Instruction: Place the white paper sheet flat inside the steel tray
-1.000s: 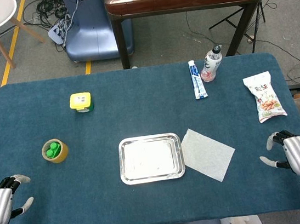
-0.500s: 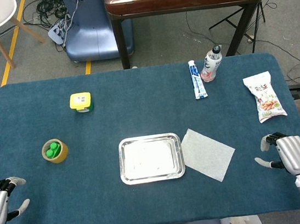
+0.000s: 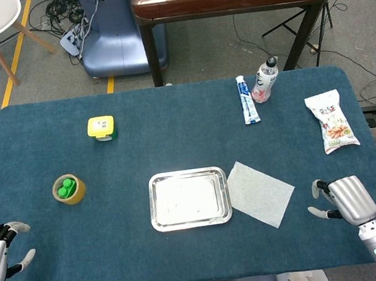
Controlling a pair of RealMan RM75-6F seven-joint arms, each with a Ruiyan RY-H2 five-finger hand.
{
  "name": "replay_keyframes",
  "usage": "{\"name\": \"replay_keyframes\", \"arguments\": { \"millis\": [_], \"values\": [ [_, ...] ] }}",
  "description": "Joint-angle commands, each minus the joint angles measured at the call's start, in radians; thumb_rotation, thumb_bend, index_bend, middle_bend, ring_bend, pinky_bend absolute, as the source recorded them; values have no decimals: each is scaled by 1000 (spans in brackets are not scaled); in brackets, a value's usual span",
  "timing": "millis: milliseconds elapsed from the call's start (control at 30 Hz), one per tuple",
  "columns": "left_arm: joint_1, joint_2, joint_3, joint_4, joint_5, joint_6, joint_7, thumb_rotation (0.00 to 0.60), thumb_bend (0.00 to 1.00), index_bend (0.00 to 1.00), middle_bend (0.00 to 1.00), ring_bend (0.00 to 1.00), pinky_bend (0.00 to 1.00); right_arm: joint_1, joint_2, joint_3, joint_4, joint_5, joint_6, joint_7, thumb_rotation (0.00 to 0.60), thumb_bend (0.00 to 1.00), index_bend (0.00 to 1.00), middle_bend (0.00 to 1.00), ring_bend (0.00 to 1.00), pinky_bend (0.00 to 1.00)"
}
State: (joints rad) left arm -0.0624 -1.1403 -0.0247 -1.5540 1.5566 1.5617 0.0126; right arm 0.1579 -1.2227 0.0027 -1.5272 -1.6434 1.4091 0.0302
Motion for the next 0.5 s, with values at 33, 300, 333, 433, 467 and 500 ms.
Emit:
{"name": "replay_keyframes", "arguments": {
  "millis": [33,300,333,433,467,500],
  "values": [
    [0,0,0,0,-2,-3,1,600,190,404,373,294,455,18,6,-17,8,-12,-35,0,600,0,623,1000,1000,1000],
    [2,-1,2,-2,-1,-5,7,600,191,404,373,294,455,51,-17,-31,47,-39,-73,-26,600,0,617,1000,1000,1000],
    [2,-1,2,-2,-2,-5,8,600,191,404,373,294,455,52,-22,-33,53,-39,-77,-29,600,0,616,1000,1000,1000],
    [3,2,2,-4,-4,-7,9,600,191,404,373,294,455,55,-35,-43,70,-38,-91,-39,600,0,616,1000,1000,1000],
    [3,3,2,-5,-4,-7,9,600,191,404,373,294,455,56,-40,-46,75,-38,-94,-41,600,0,616,1000,1000,1000],
    [3,3,2,-5,-5,-7,9,600,190,404,373,294,455,56,-44,-49,81,-38,-97,-44,600,0,616,1000,1000,1000]
  ]
}}
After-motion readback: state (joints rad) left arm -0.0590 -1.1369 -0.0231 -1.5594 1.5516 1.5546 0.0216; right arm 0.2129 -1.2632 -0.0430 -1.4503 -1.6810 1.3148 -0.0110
